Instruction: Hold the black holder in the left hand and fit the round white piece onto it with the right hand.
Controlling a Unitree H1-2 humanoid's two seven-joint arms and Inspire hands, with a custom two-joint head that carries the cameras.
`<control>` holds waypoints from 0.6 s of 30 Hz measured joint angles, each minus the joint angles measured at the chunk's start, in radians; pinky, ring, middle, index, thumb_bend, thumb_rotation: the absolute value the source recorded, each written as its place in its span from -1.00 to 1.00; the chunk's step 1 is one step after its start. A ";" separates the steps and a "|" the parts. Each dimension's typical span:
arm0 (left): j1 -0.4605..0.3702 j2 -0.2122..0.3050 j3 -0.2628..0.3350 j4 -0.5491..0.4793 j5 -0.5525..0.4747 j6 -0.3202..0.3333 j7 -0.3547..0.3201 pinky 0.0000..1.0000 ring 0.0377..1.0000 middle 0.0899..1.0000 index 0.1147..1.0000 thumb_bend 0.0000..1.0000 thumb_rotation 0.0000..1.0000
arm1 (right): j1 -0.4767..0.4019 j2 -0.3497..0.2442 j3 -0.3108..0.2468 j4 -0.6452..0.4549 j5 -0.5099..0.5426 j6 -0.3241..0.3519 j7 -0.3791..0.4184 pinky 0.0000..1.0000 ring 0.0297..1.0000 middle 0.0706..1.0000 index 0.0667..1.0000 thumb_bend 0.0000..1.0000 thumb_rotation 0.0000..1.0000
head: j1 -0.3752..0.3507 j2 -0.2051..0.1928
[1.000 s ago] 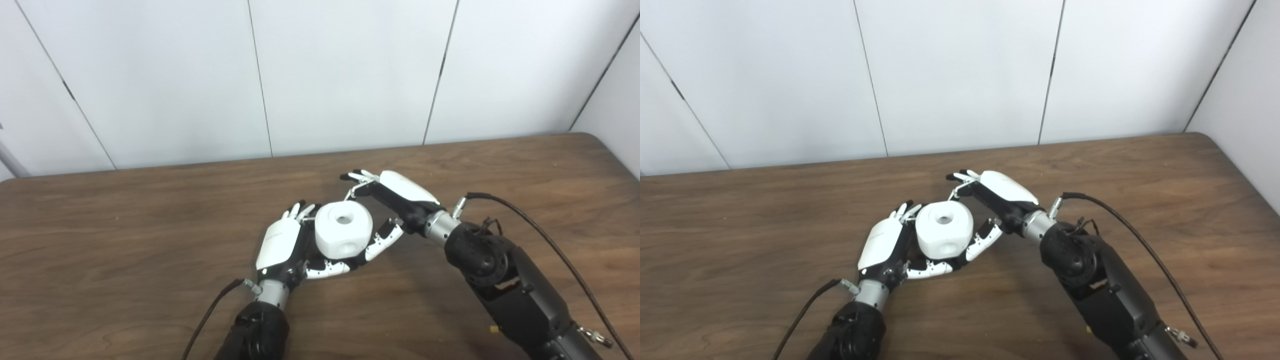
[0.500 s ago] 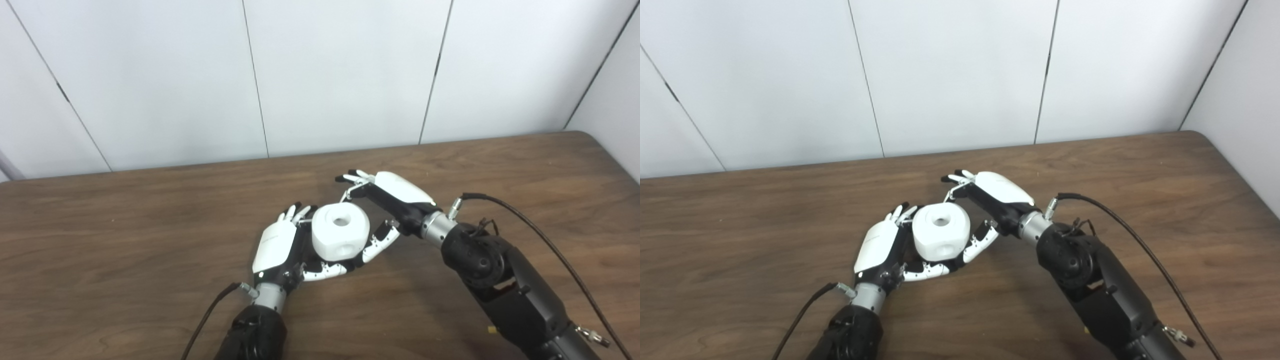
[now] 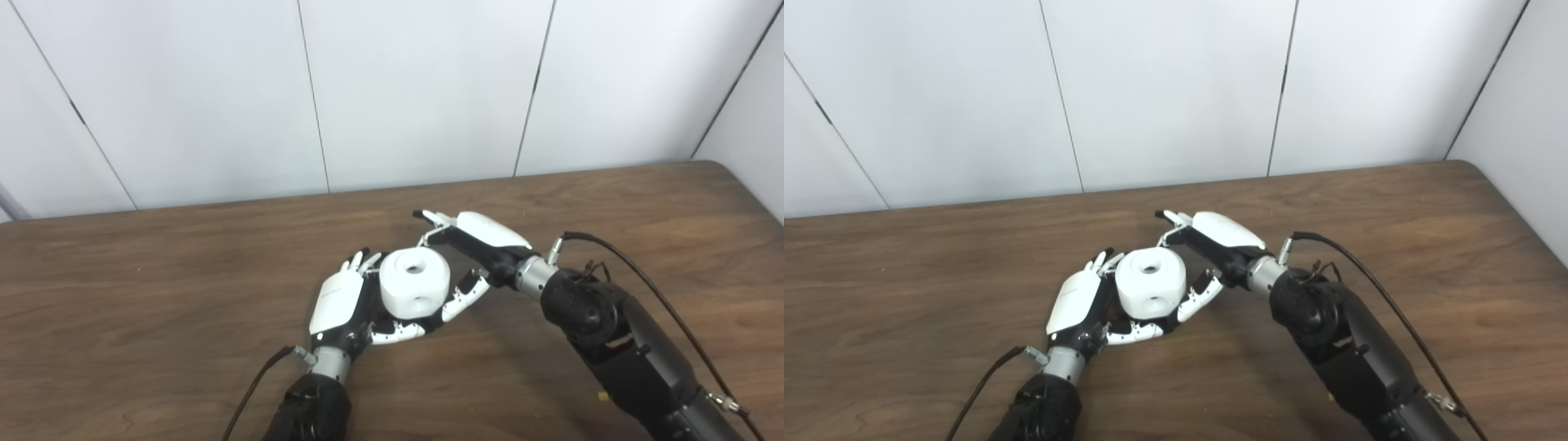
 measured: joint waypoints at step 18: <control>-0.001 0.003 0.000 0.000 -0.001 -0.001 -0.002 1.00 1.00 0.81 -0.18 0.05 -0.91 | 0.002 -0.002 0.002 -0.008 0.025 0.029 0.060 1.00 1.00 1.00 1.00 1.00 -0.21 | -0.005 -0.011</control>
